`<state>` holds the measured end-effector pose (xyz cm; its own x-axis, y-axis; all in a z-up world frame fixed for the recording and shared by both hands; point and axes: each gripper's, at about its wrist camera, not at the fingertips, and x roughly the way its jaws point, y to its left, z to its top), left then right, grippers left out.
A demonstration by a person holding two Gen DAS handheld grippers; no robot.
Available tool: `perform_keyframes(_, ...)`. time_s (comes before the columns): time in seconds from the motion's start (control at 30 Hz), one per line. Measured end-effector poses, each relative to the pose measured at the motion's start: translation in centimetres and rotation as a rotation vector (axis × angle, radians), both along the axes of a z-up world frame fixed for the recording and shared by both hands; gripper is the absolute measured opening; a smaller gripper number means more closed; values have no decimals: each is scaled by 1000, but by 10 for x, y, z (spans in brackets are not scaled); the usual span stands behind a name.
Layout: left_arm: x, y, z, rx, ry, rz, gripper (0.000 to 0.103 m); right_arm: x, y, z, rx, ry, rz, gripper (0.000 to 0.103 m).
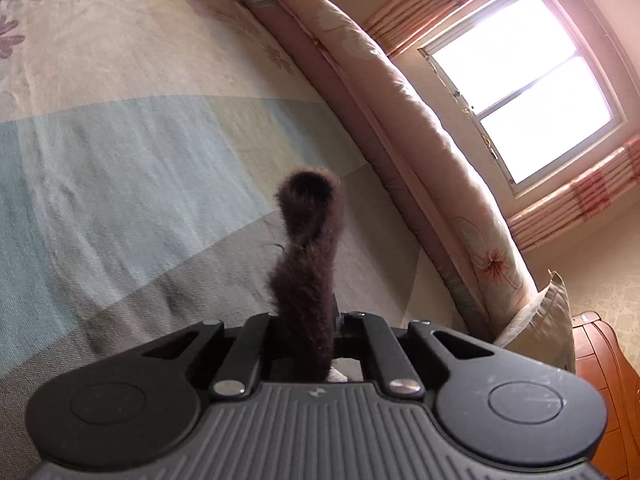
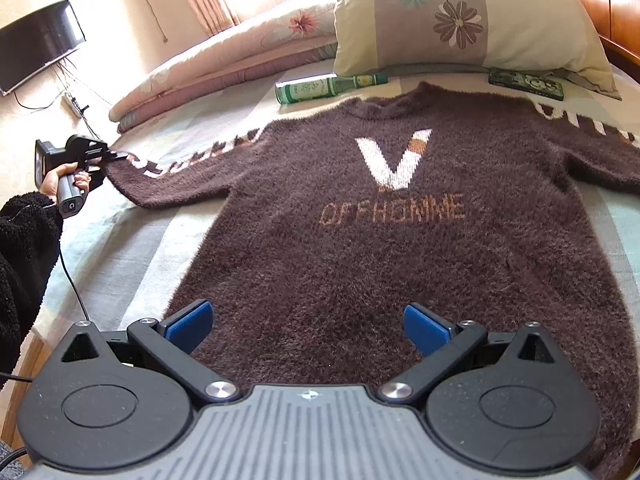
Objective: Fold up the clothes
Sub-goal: 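Lift the gripped sleeve cuff up with the left gripper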
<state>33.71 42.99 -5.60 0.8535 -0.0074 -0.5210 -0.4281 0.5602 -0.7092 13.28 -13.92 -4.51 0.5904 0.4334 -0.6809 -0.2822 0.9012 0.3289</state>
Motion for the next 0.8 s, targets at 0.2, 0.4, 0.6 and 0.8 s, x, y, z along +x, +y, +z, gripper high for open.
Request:
perform_keyframes(0.2, 5, -39, 37, 52, -38, -73, 6, -10, -7, 11, 17, -30, 2, 103)
perform_keyframes(0.4, 17, -87, 67, 123, -39, -151, 6, -25, -5, 23, 3, -63, 37, 103)
perform_keyframes(0.6, 24, -133, 91, 166, -54, -221, 5, -36, -9, 29, -43, -63, 51, 103)
perform_keyframes(0.8, 30, -175, 111, 219, -50, -274, 6, -45, -28, 33, -7, -86, 46, 103)
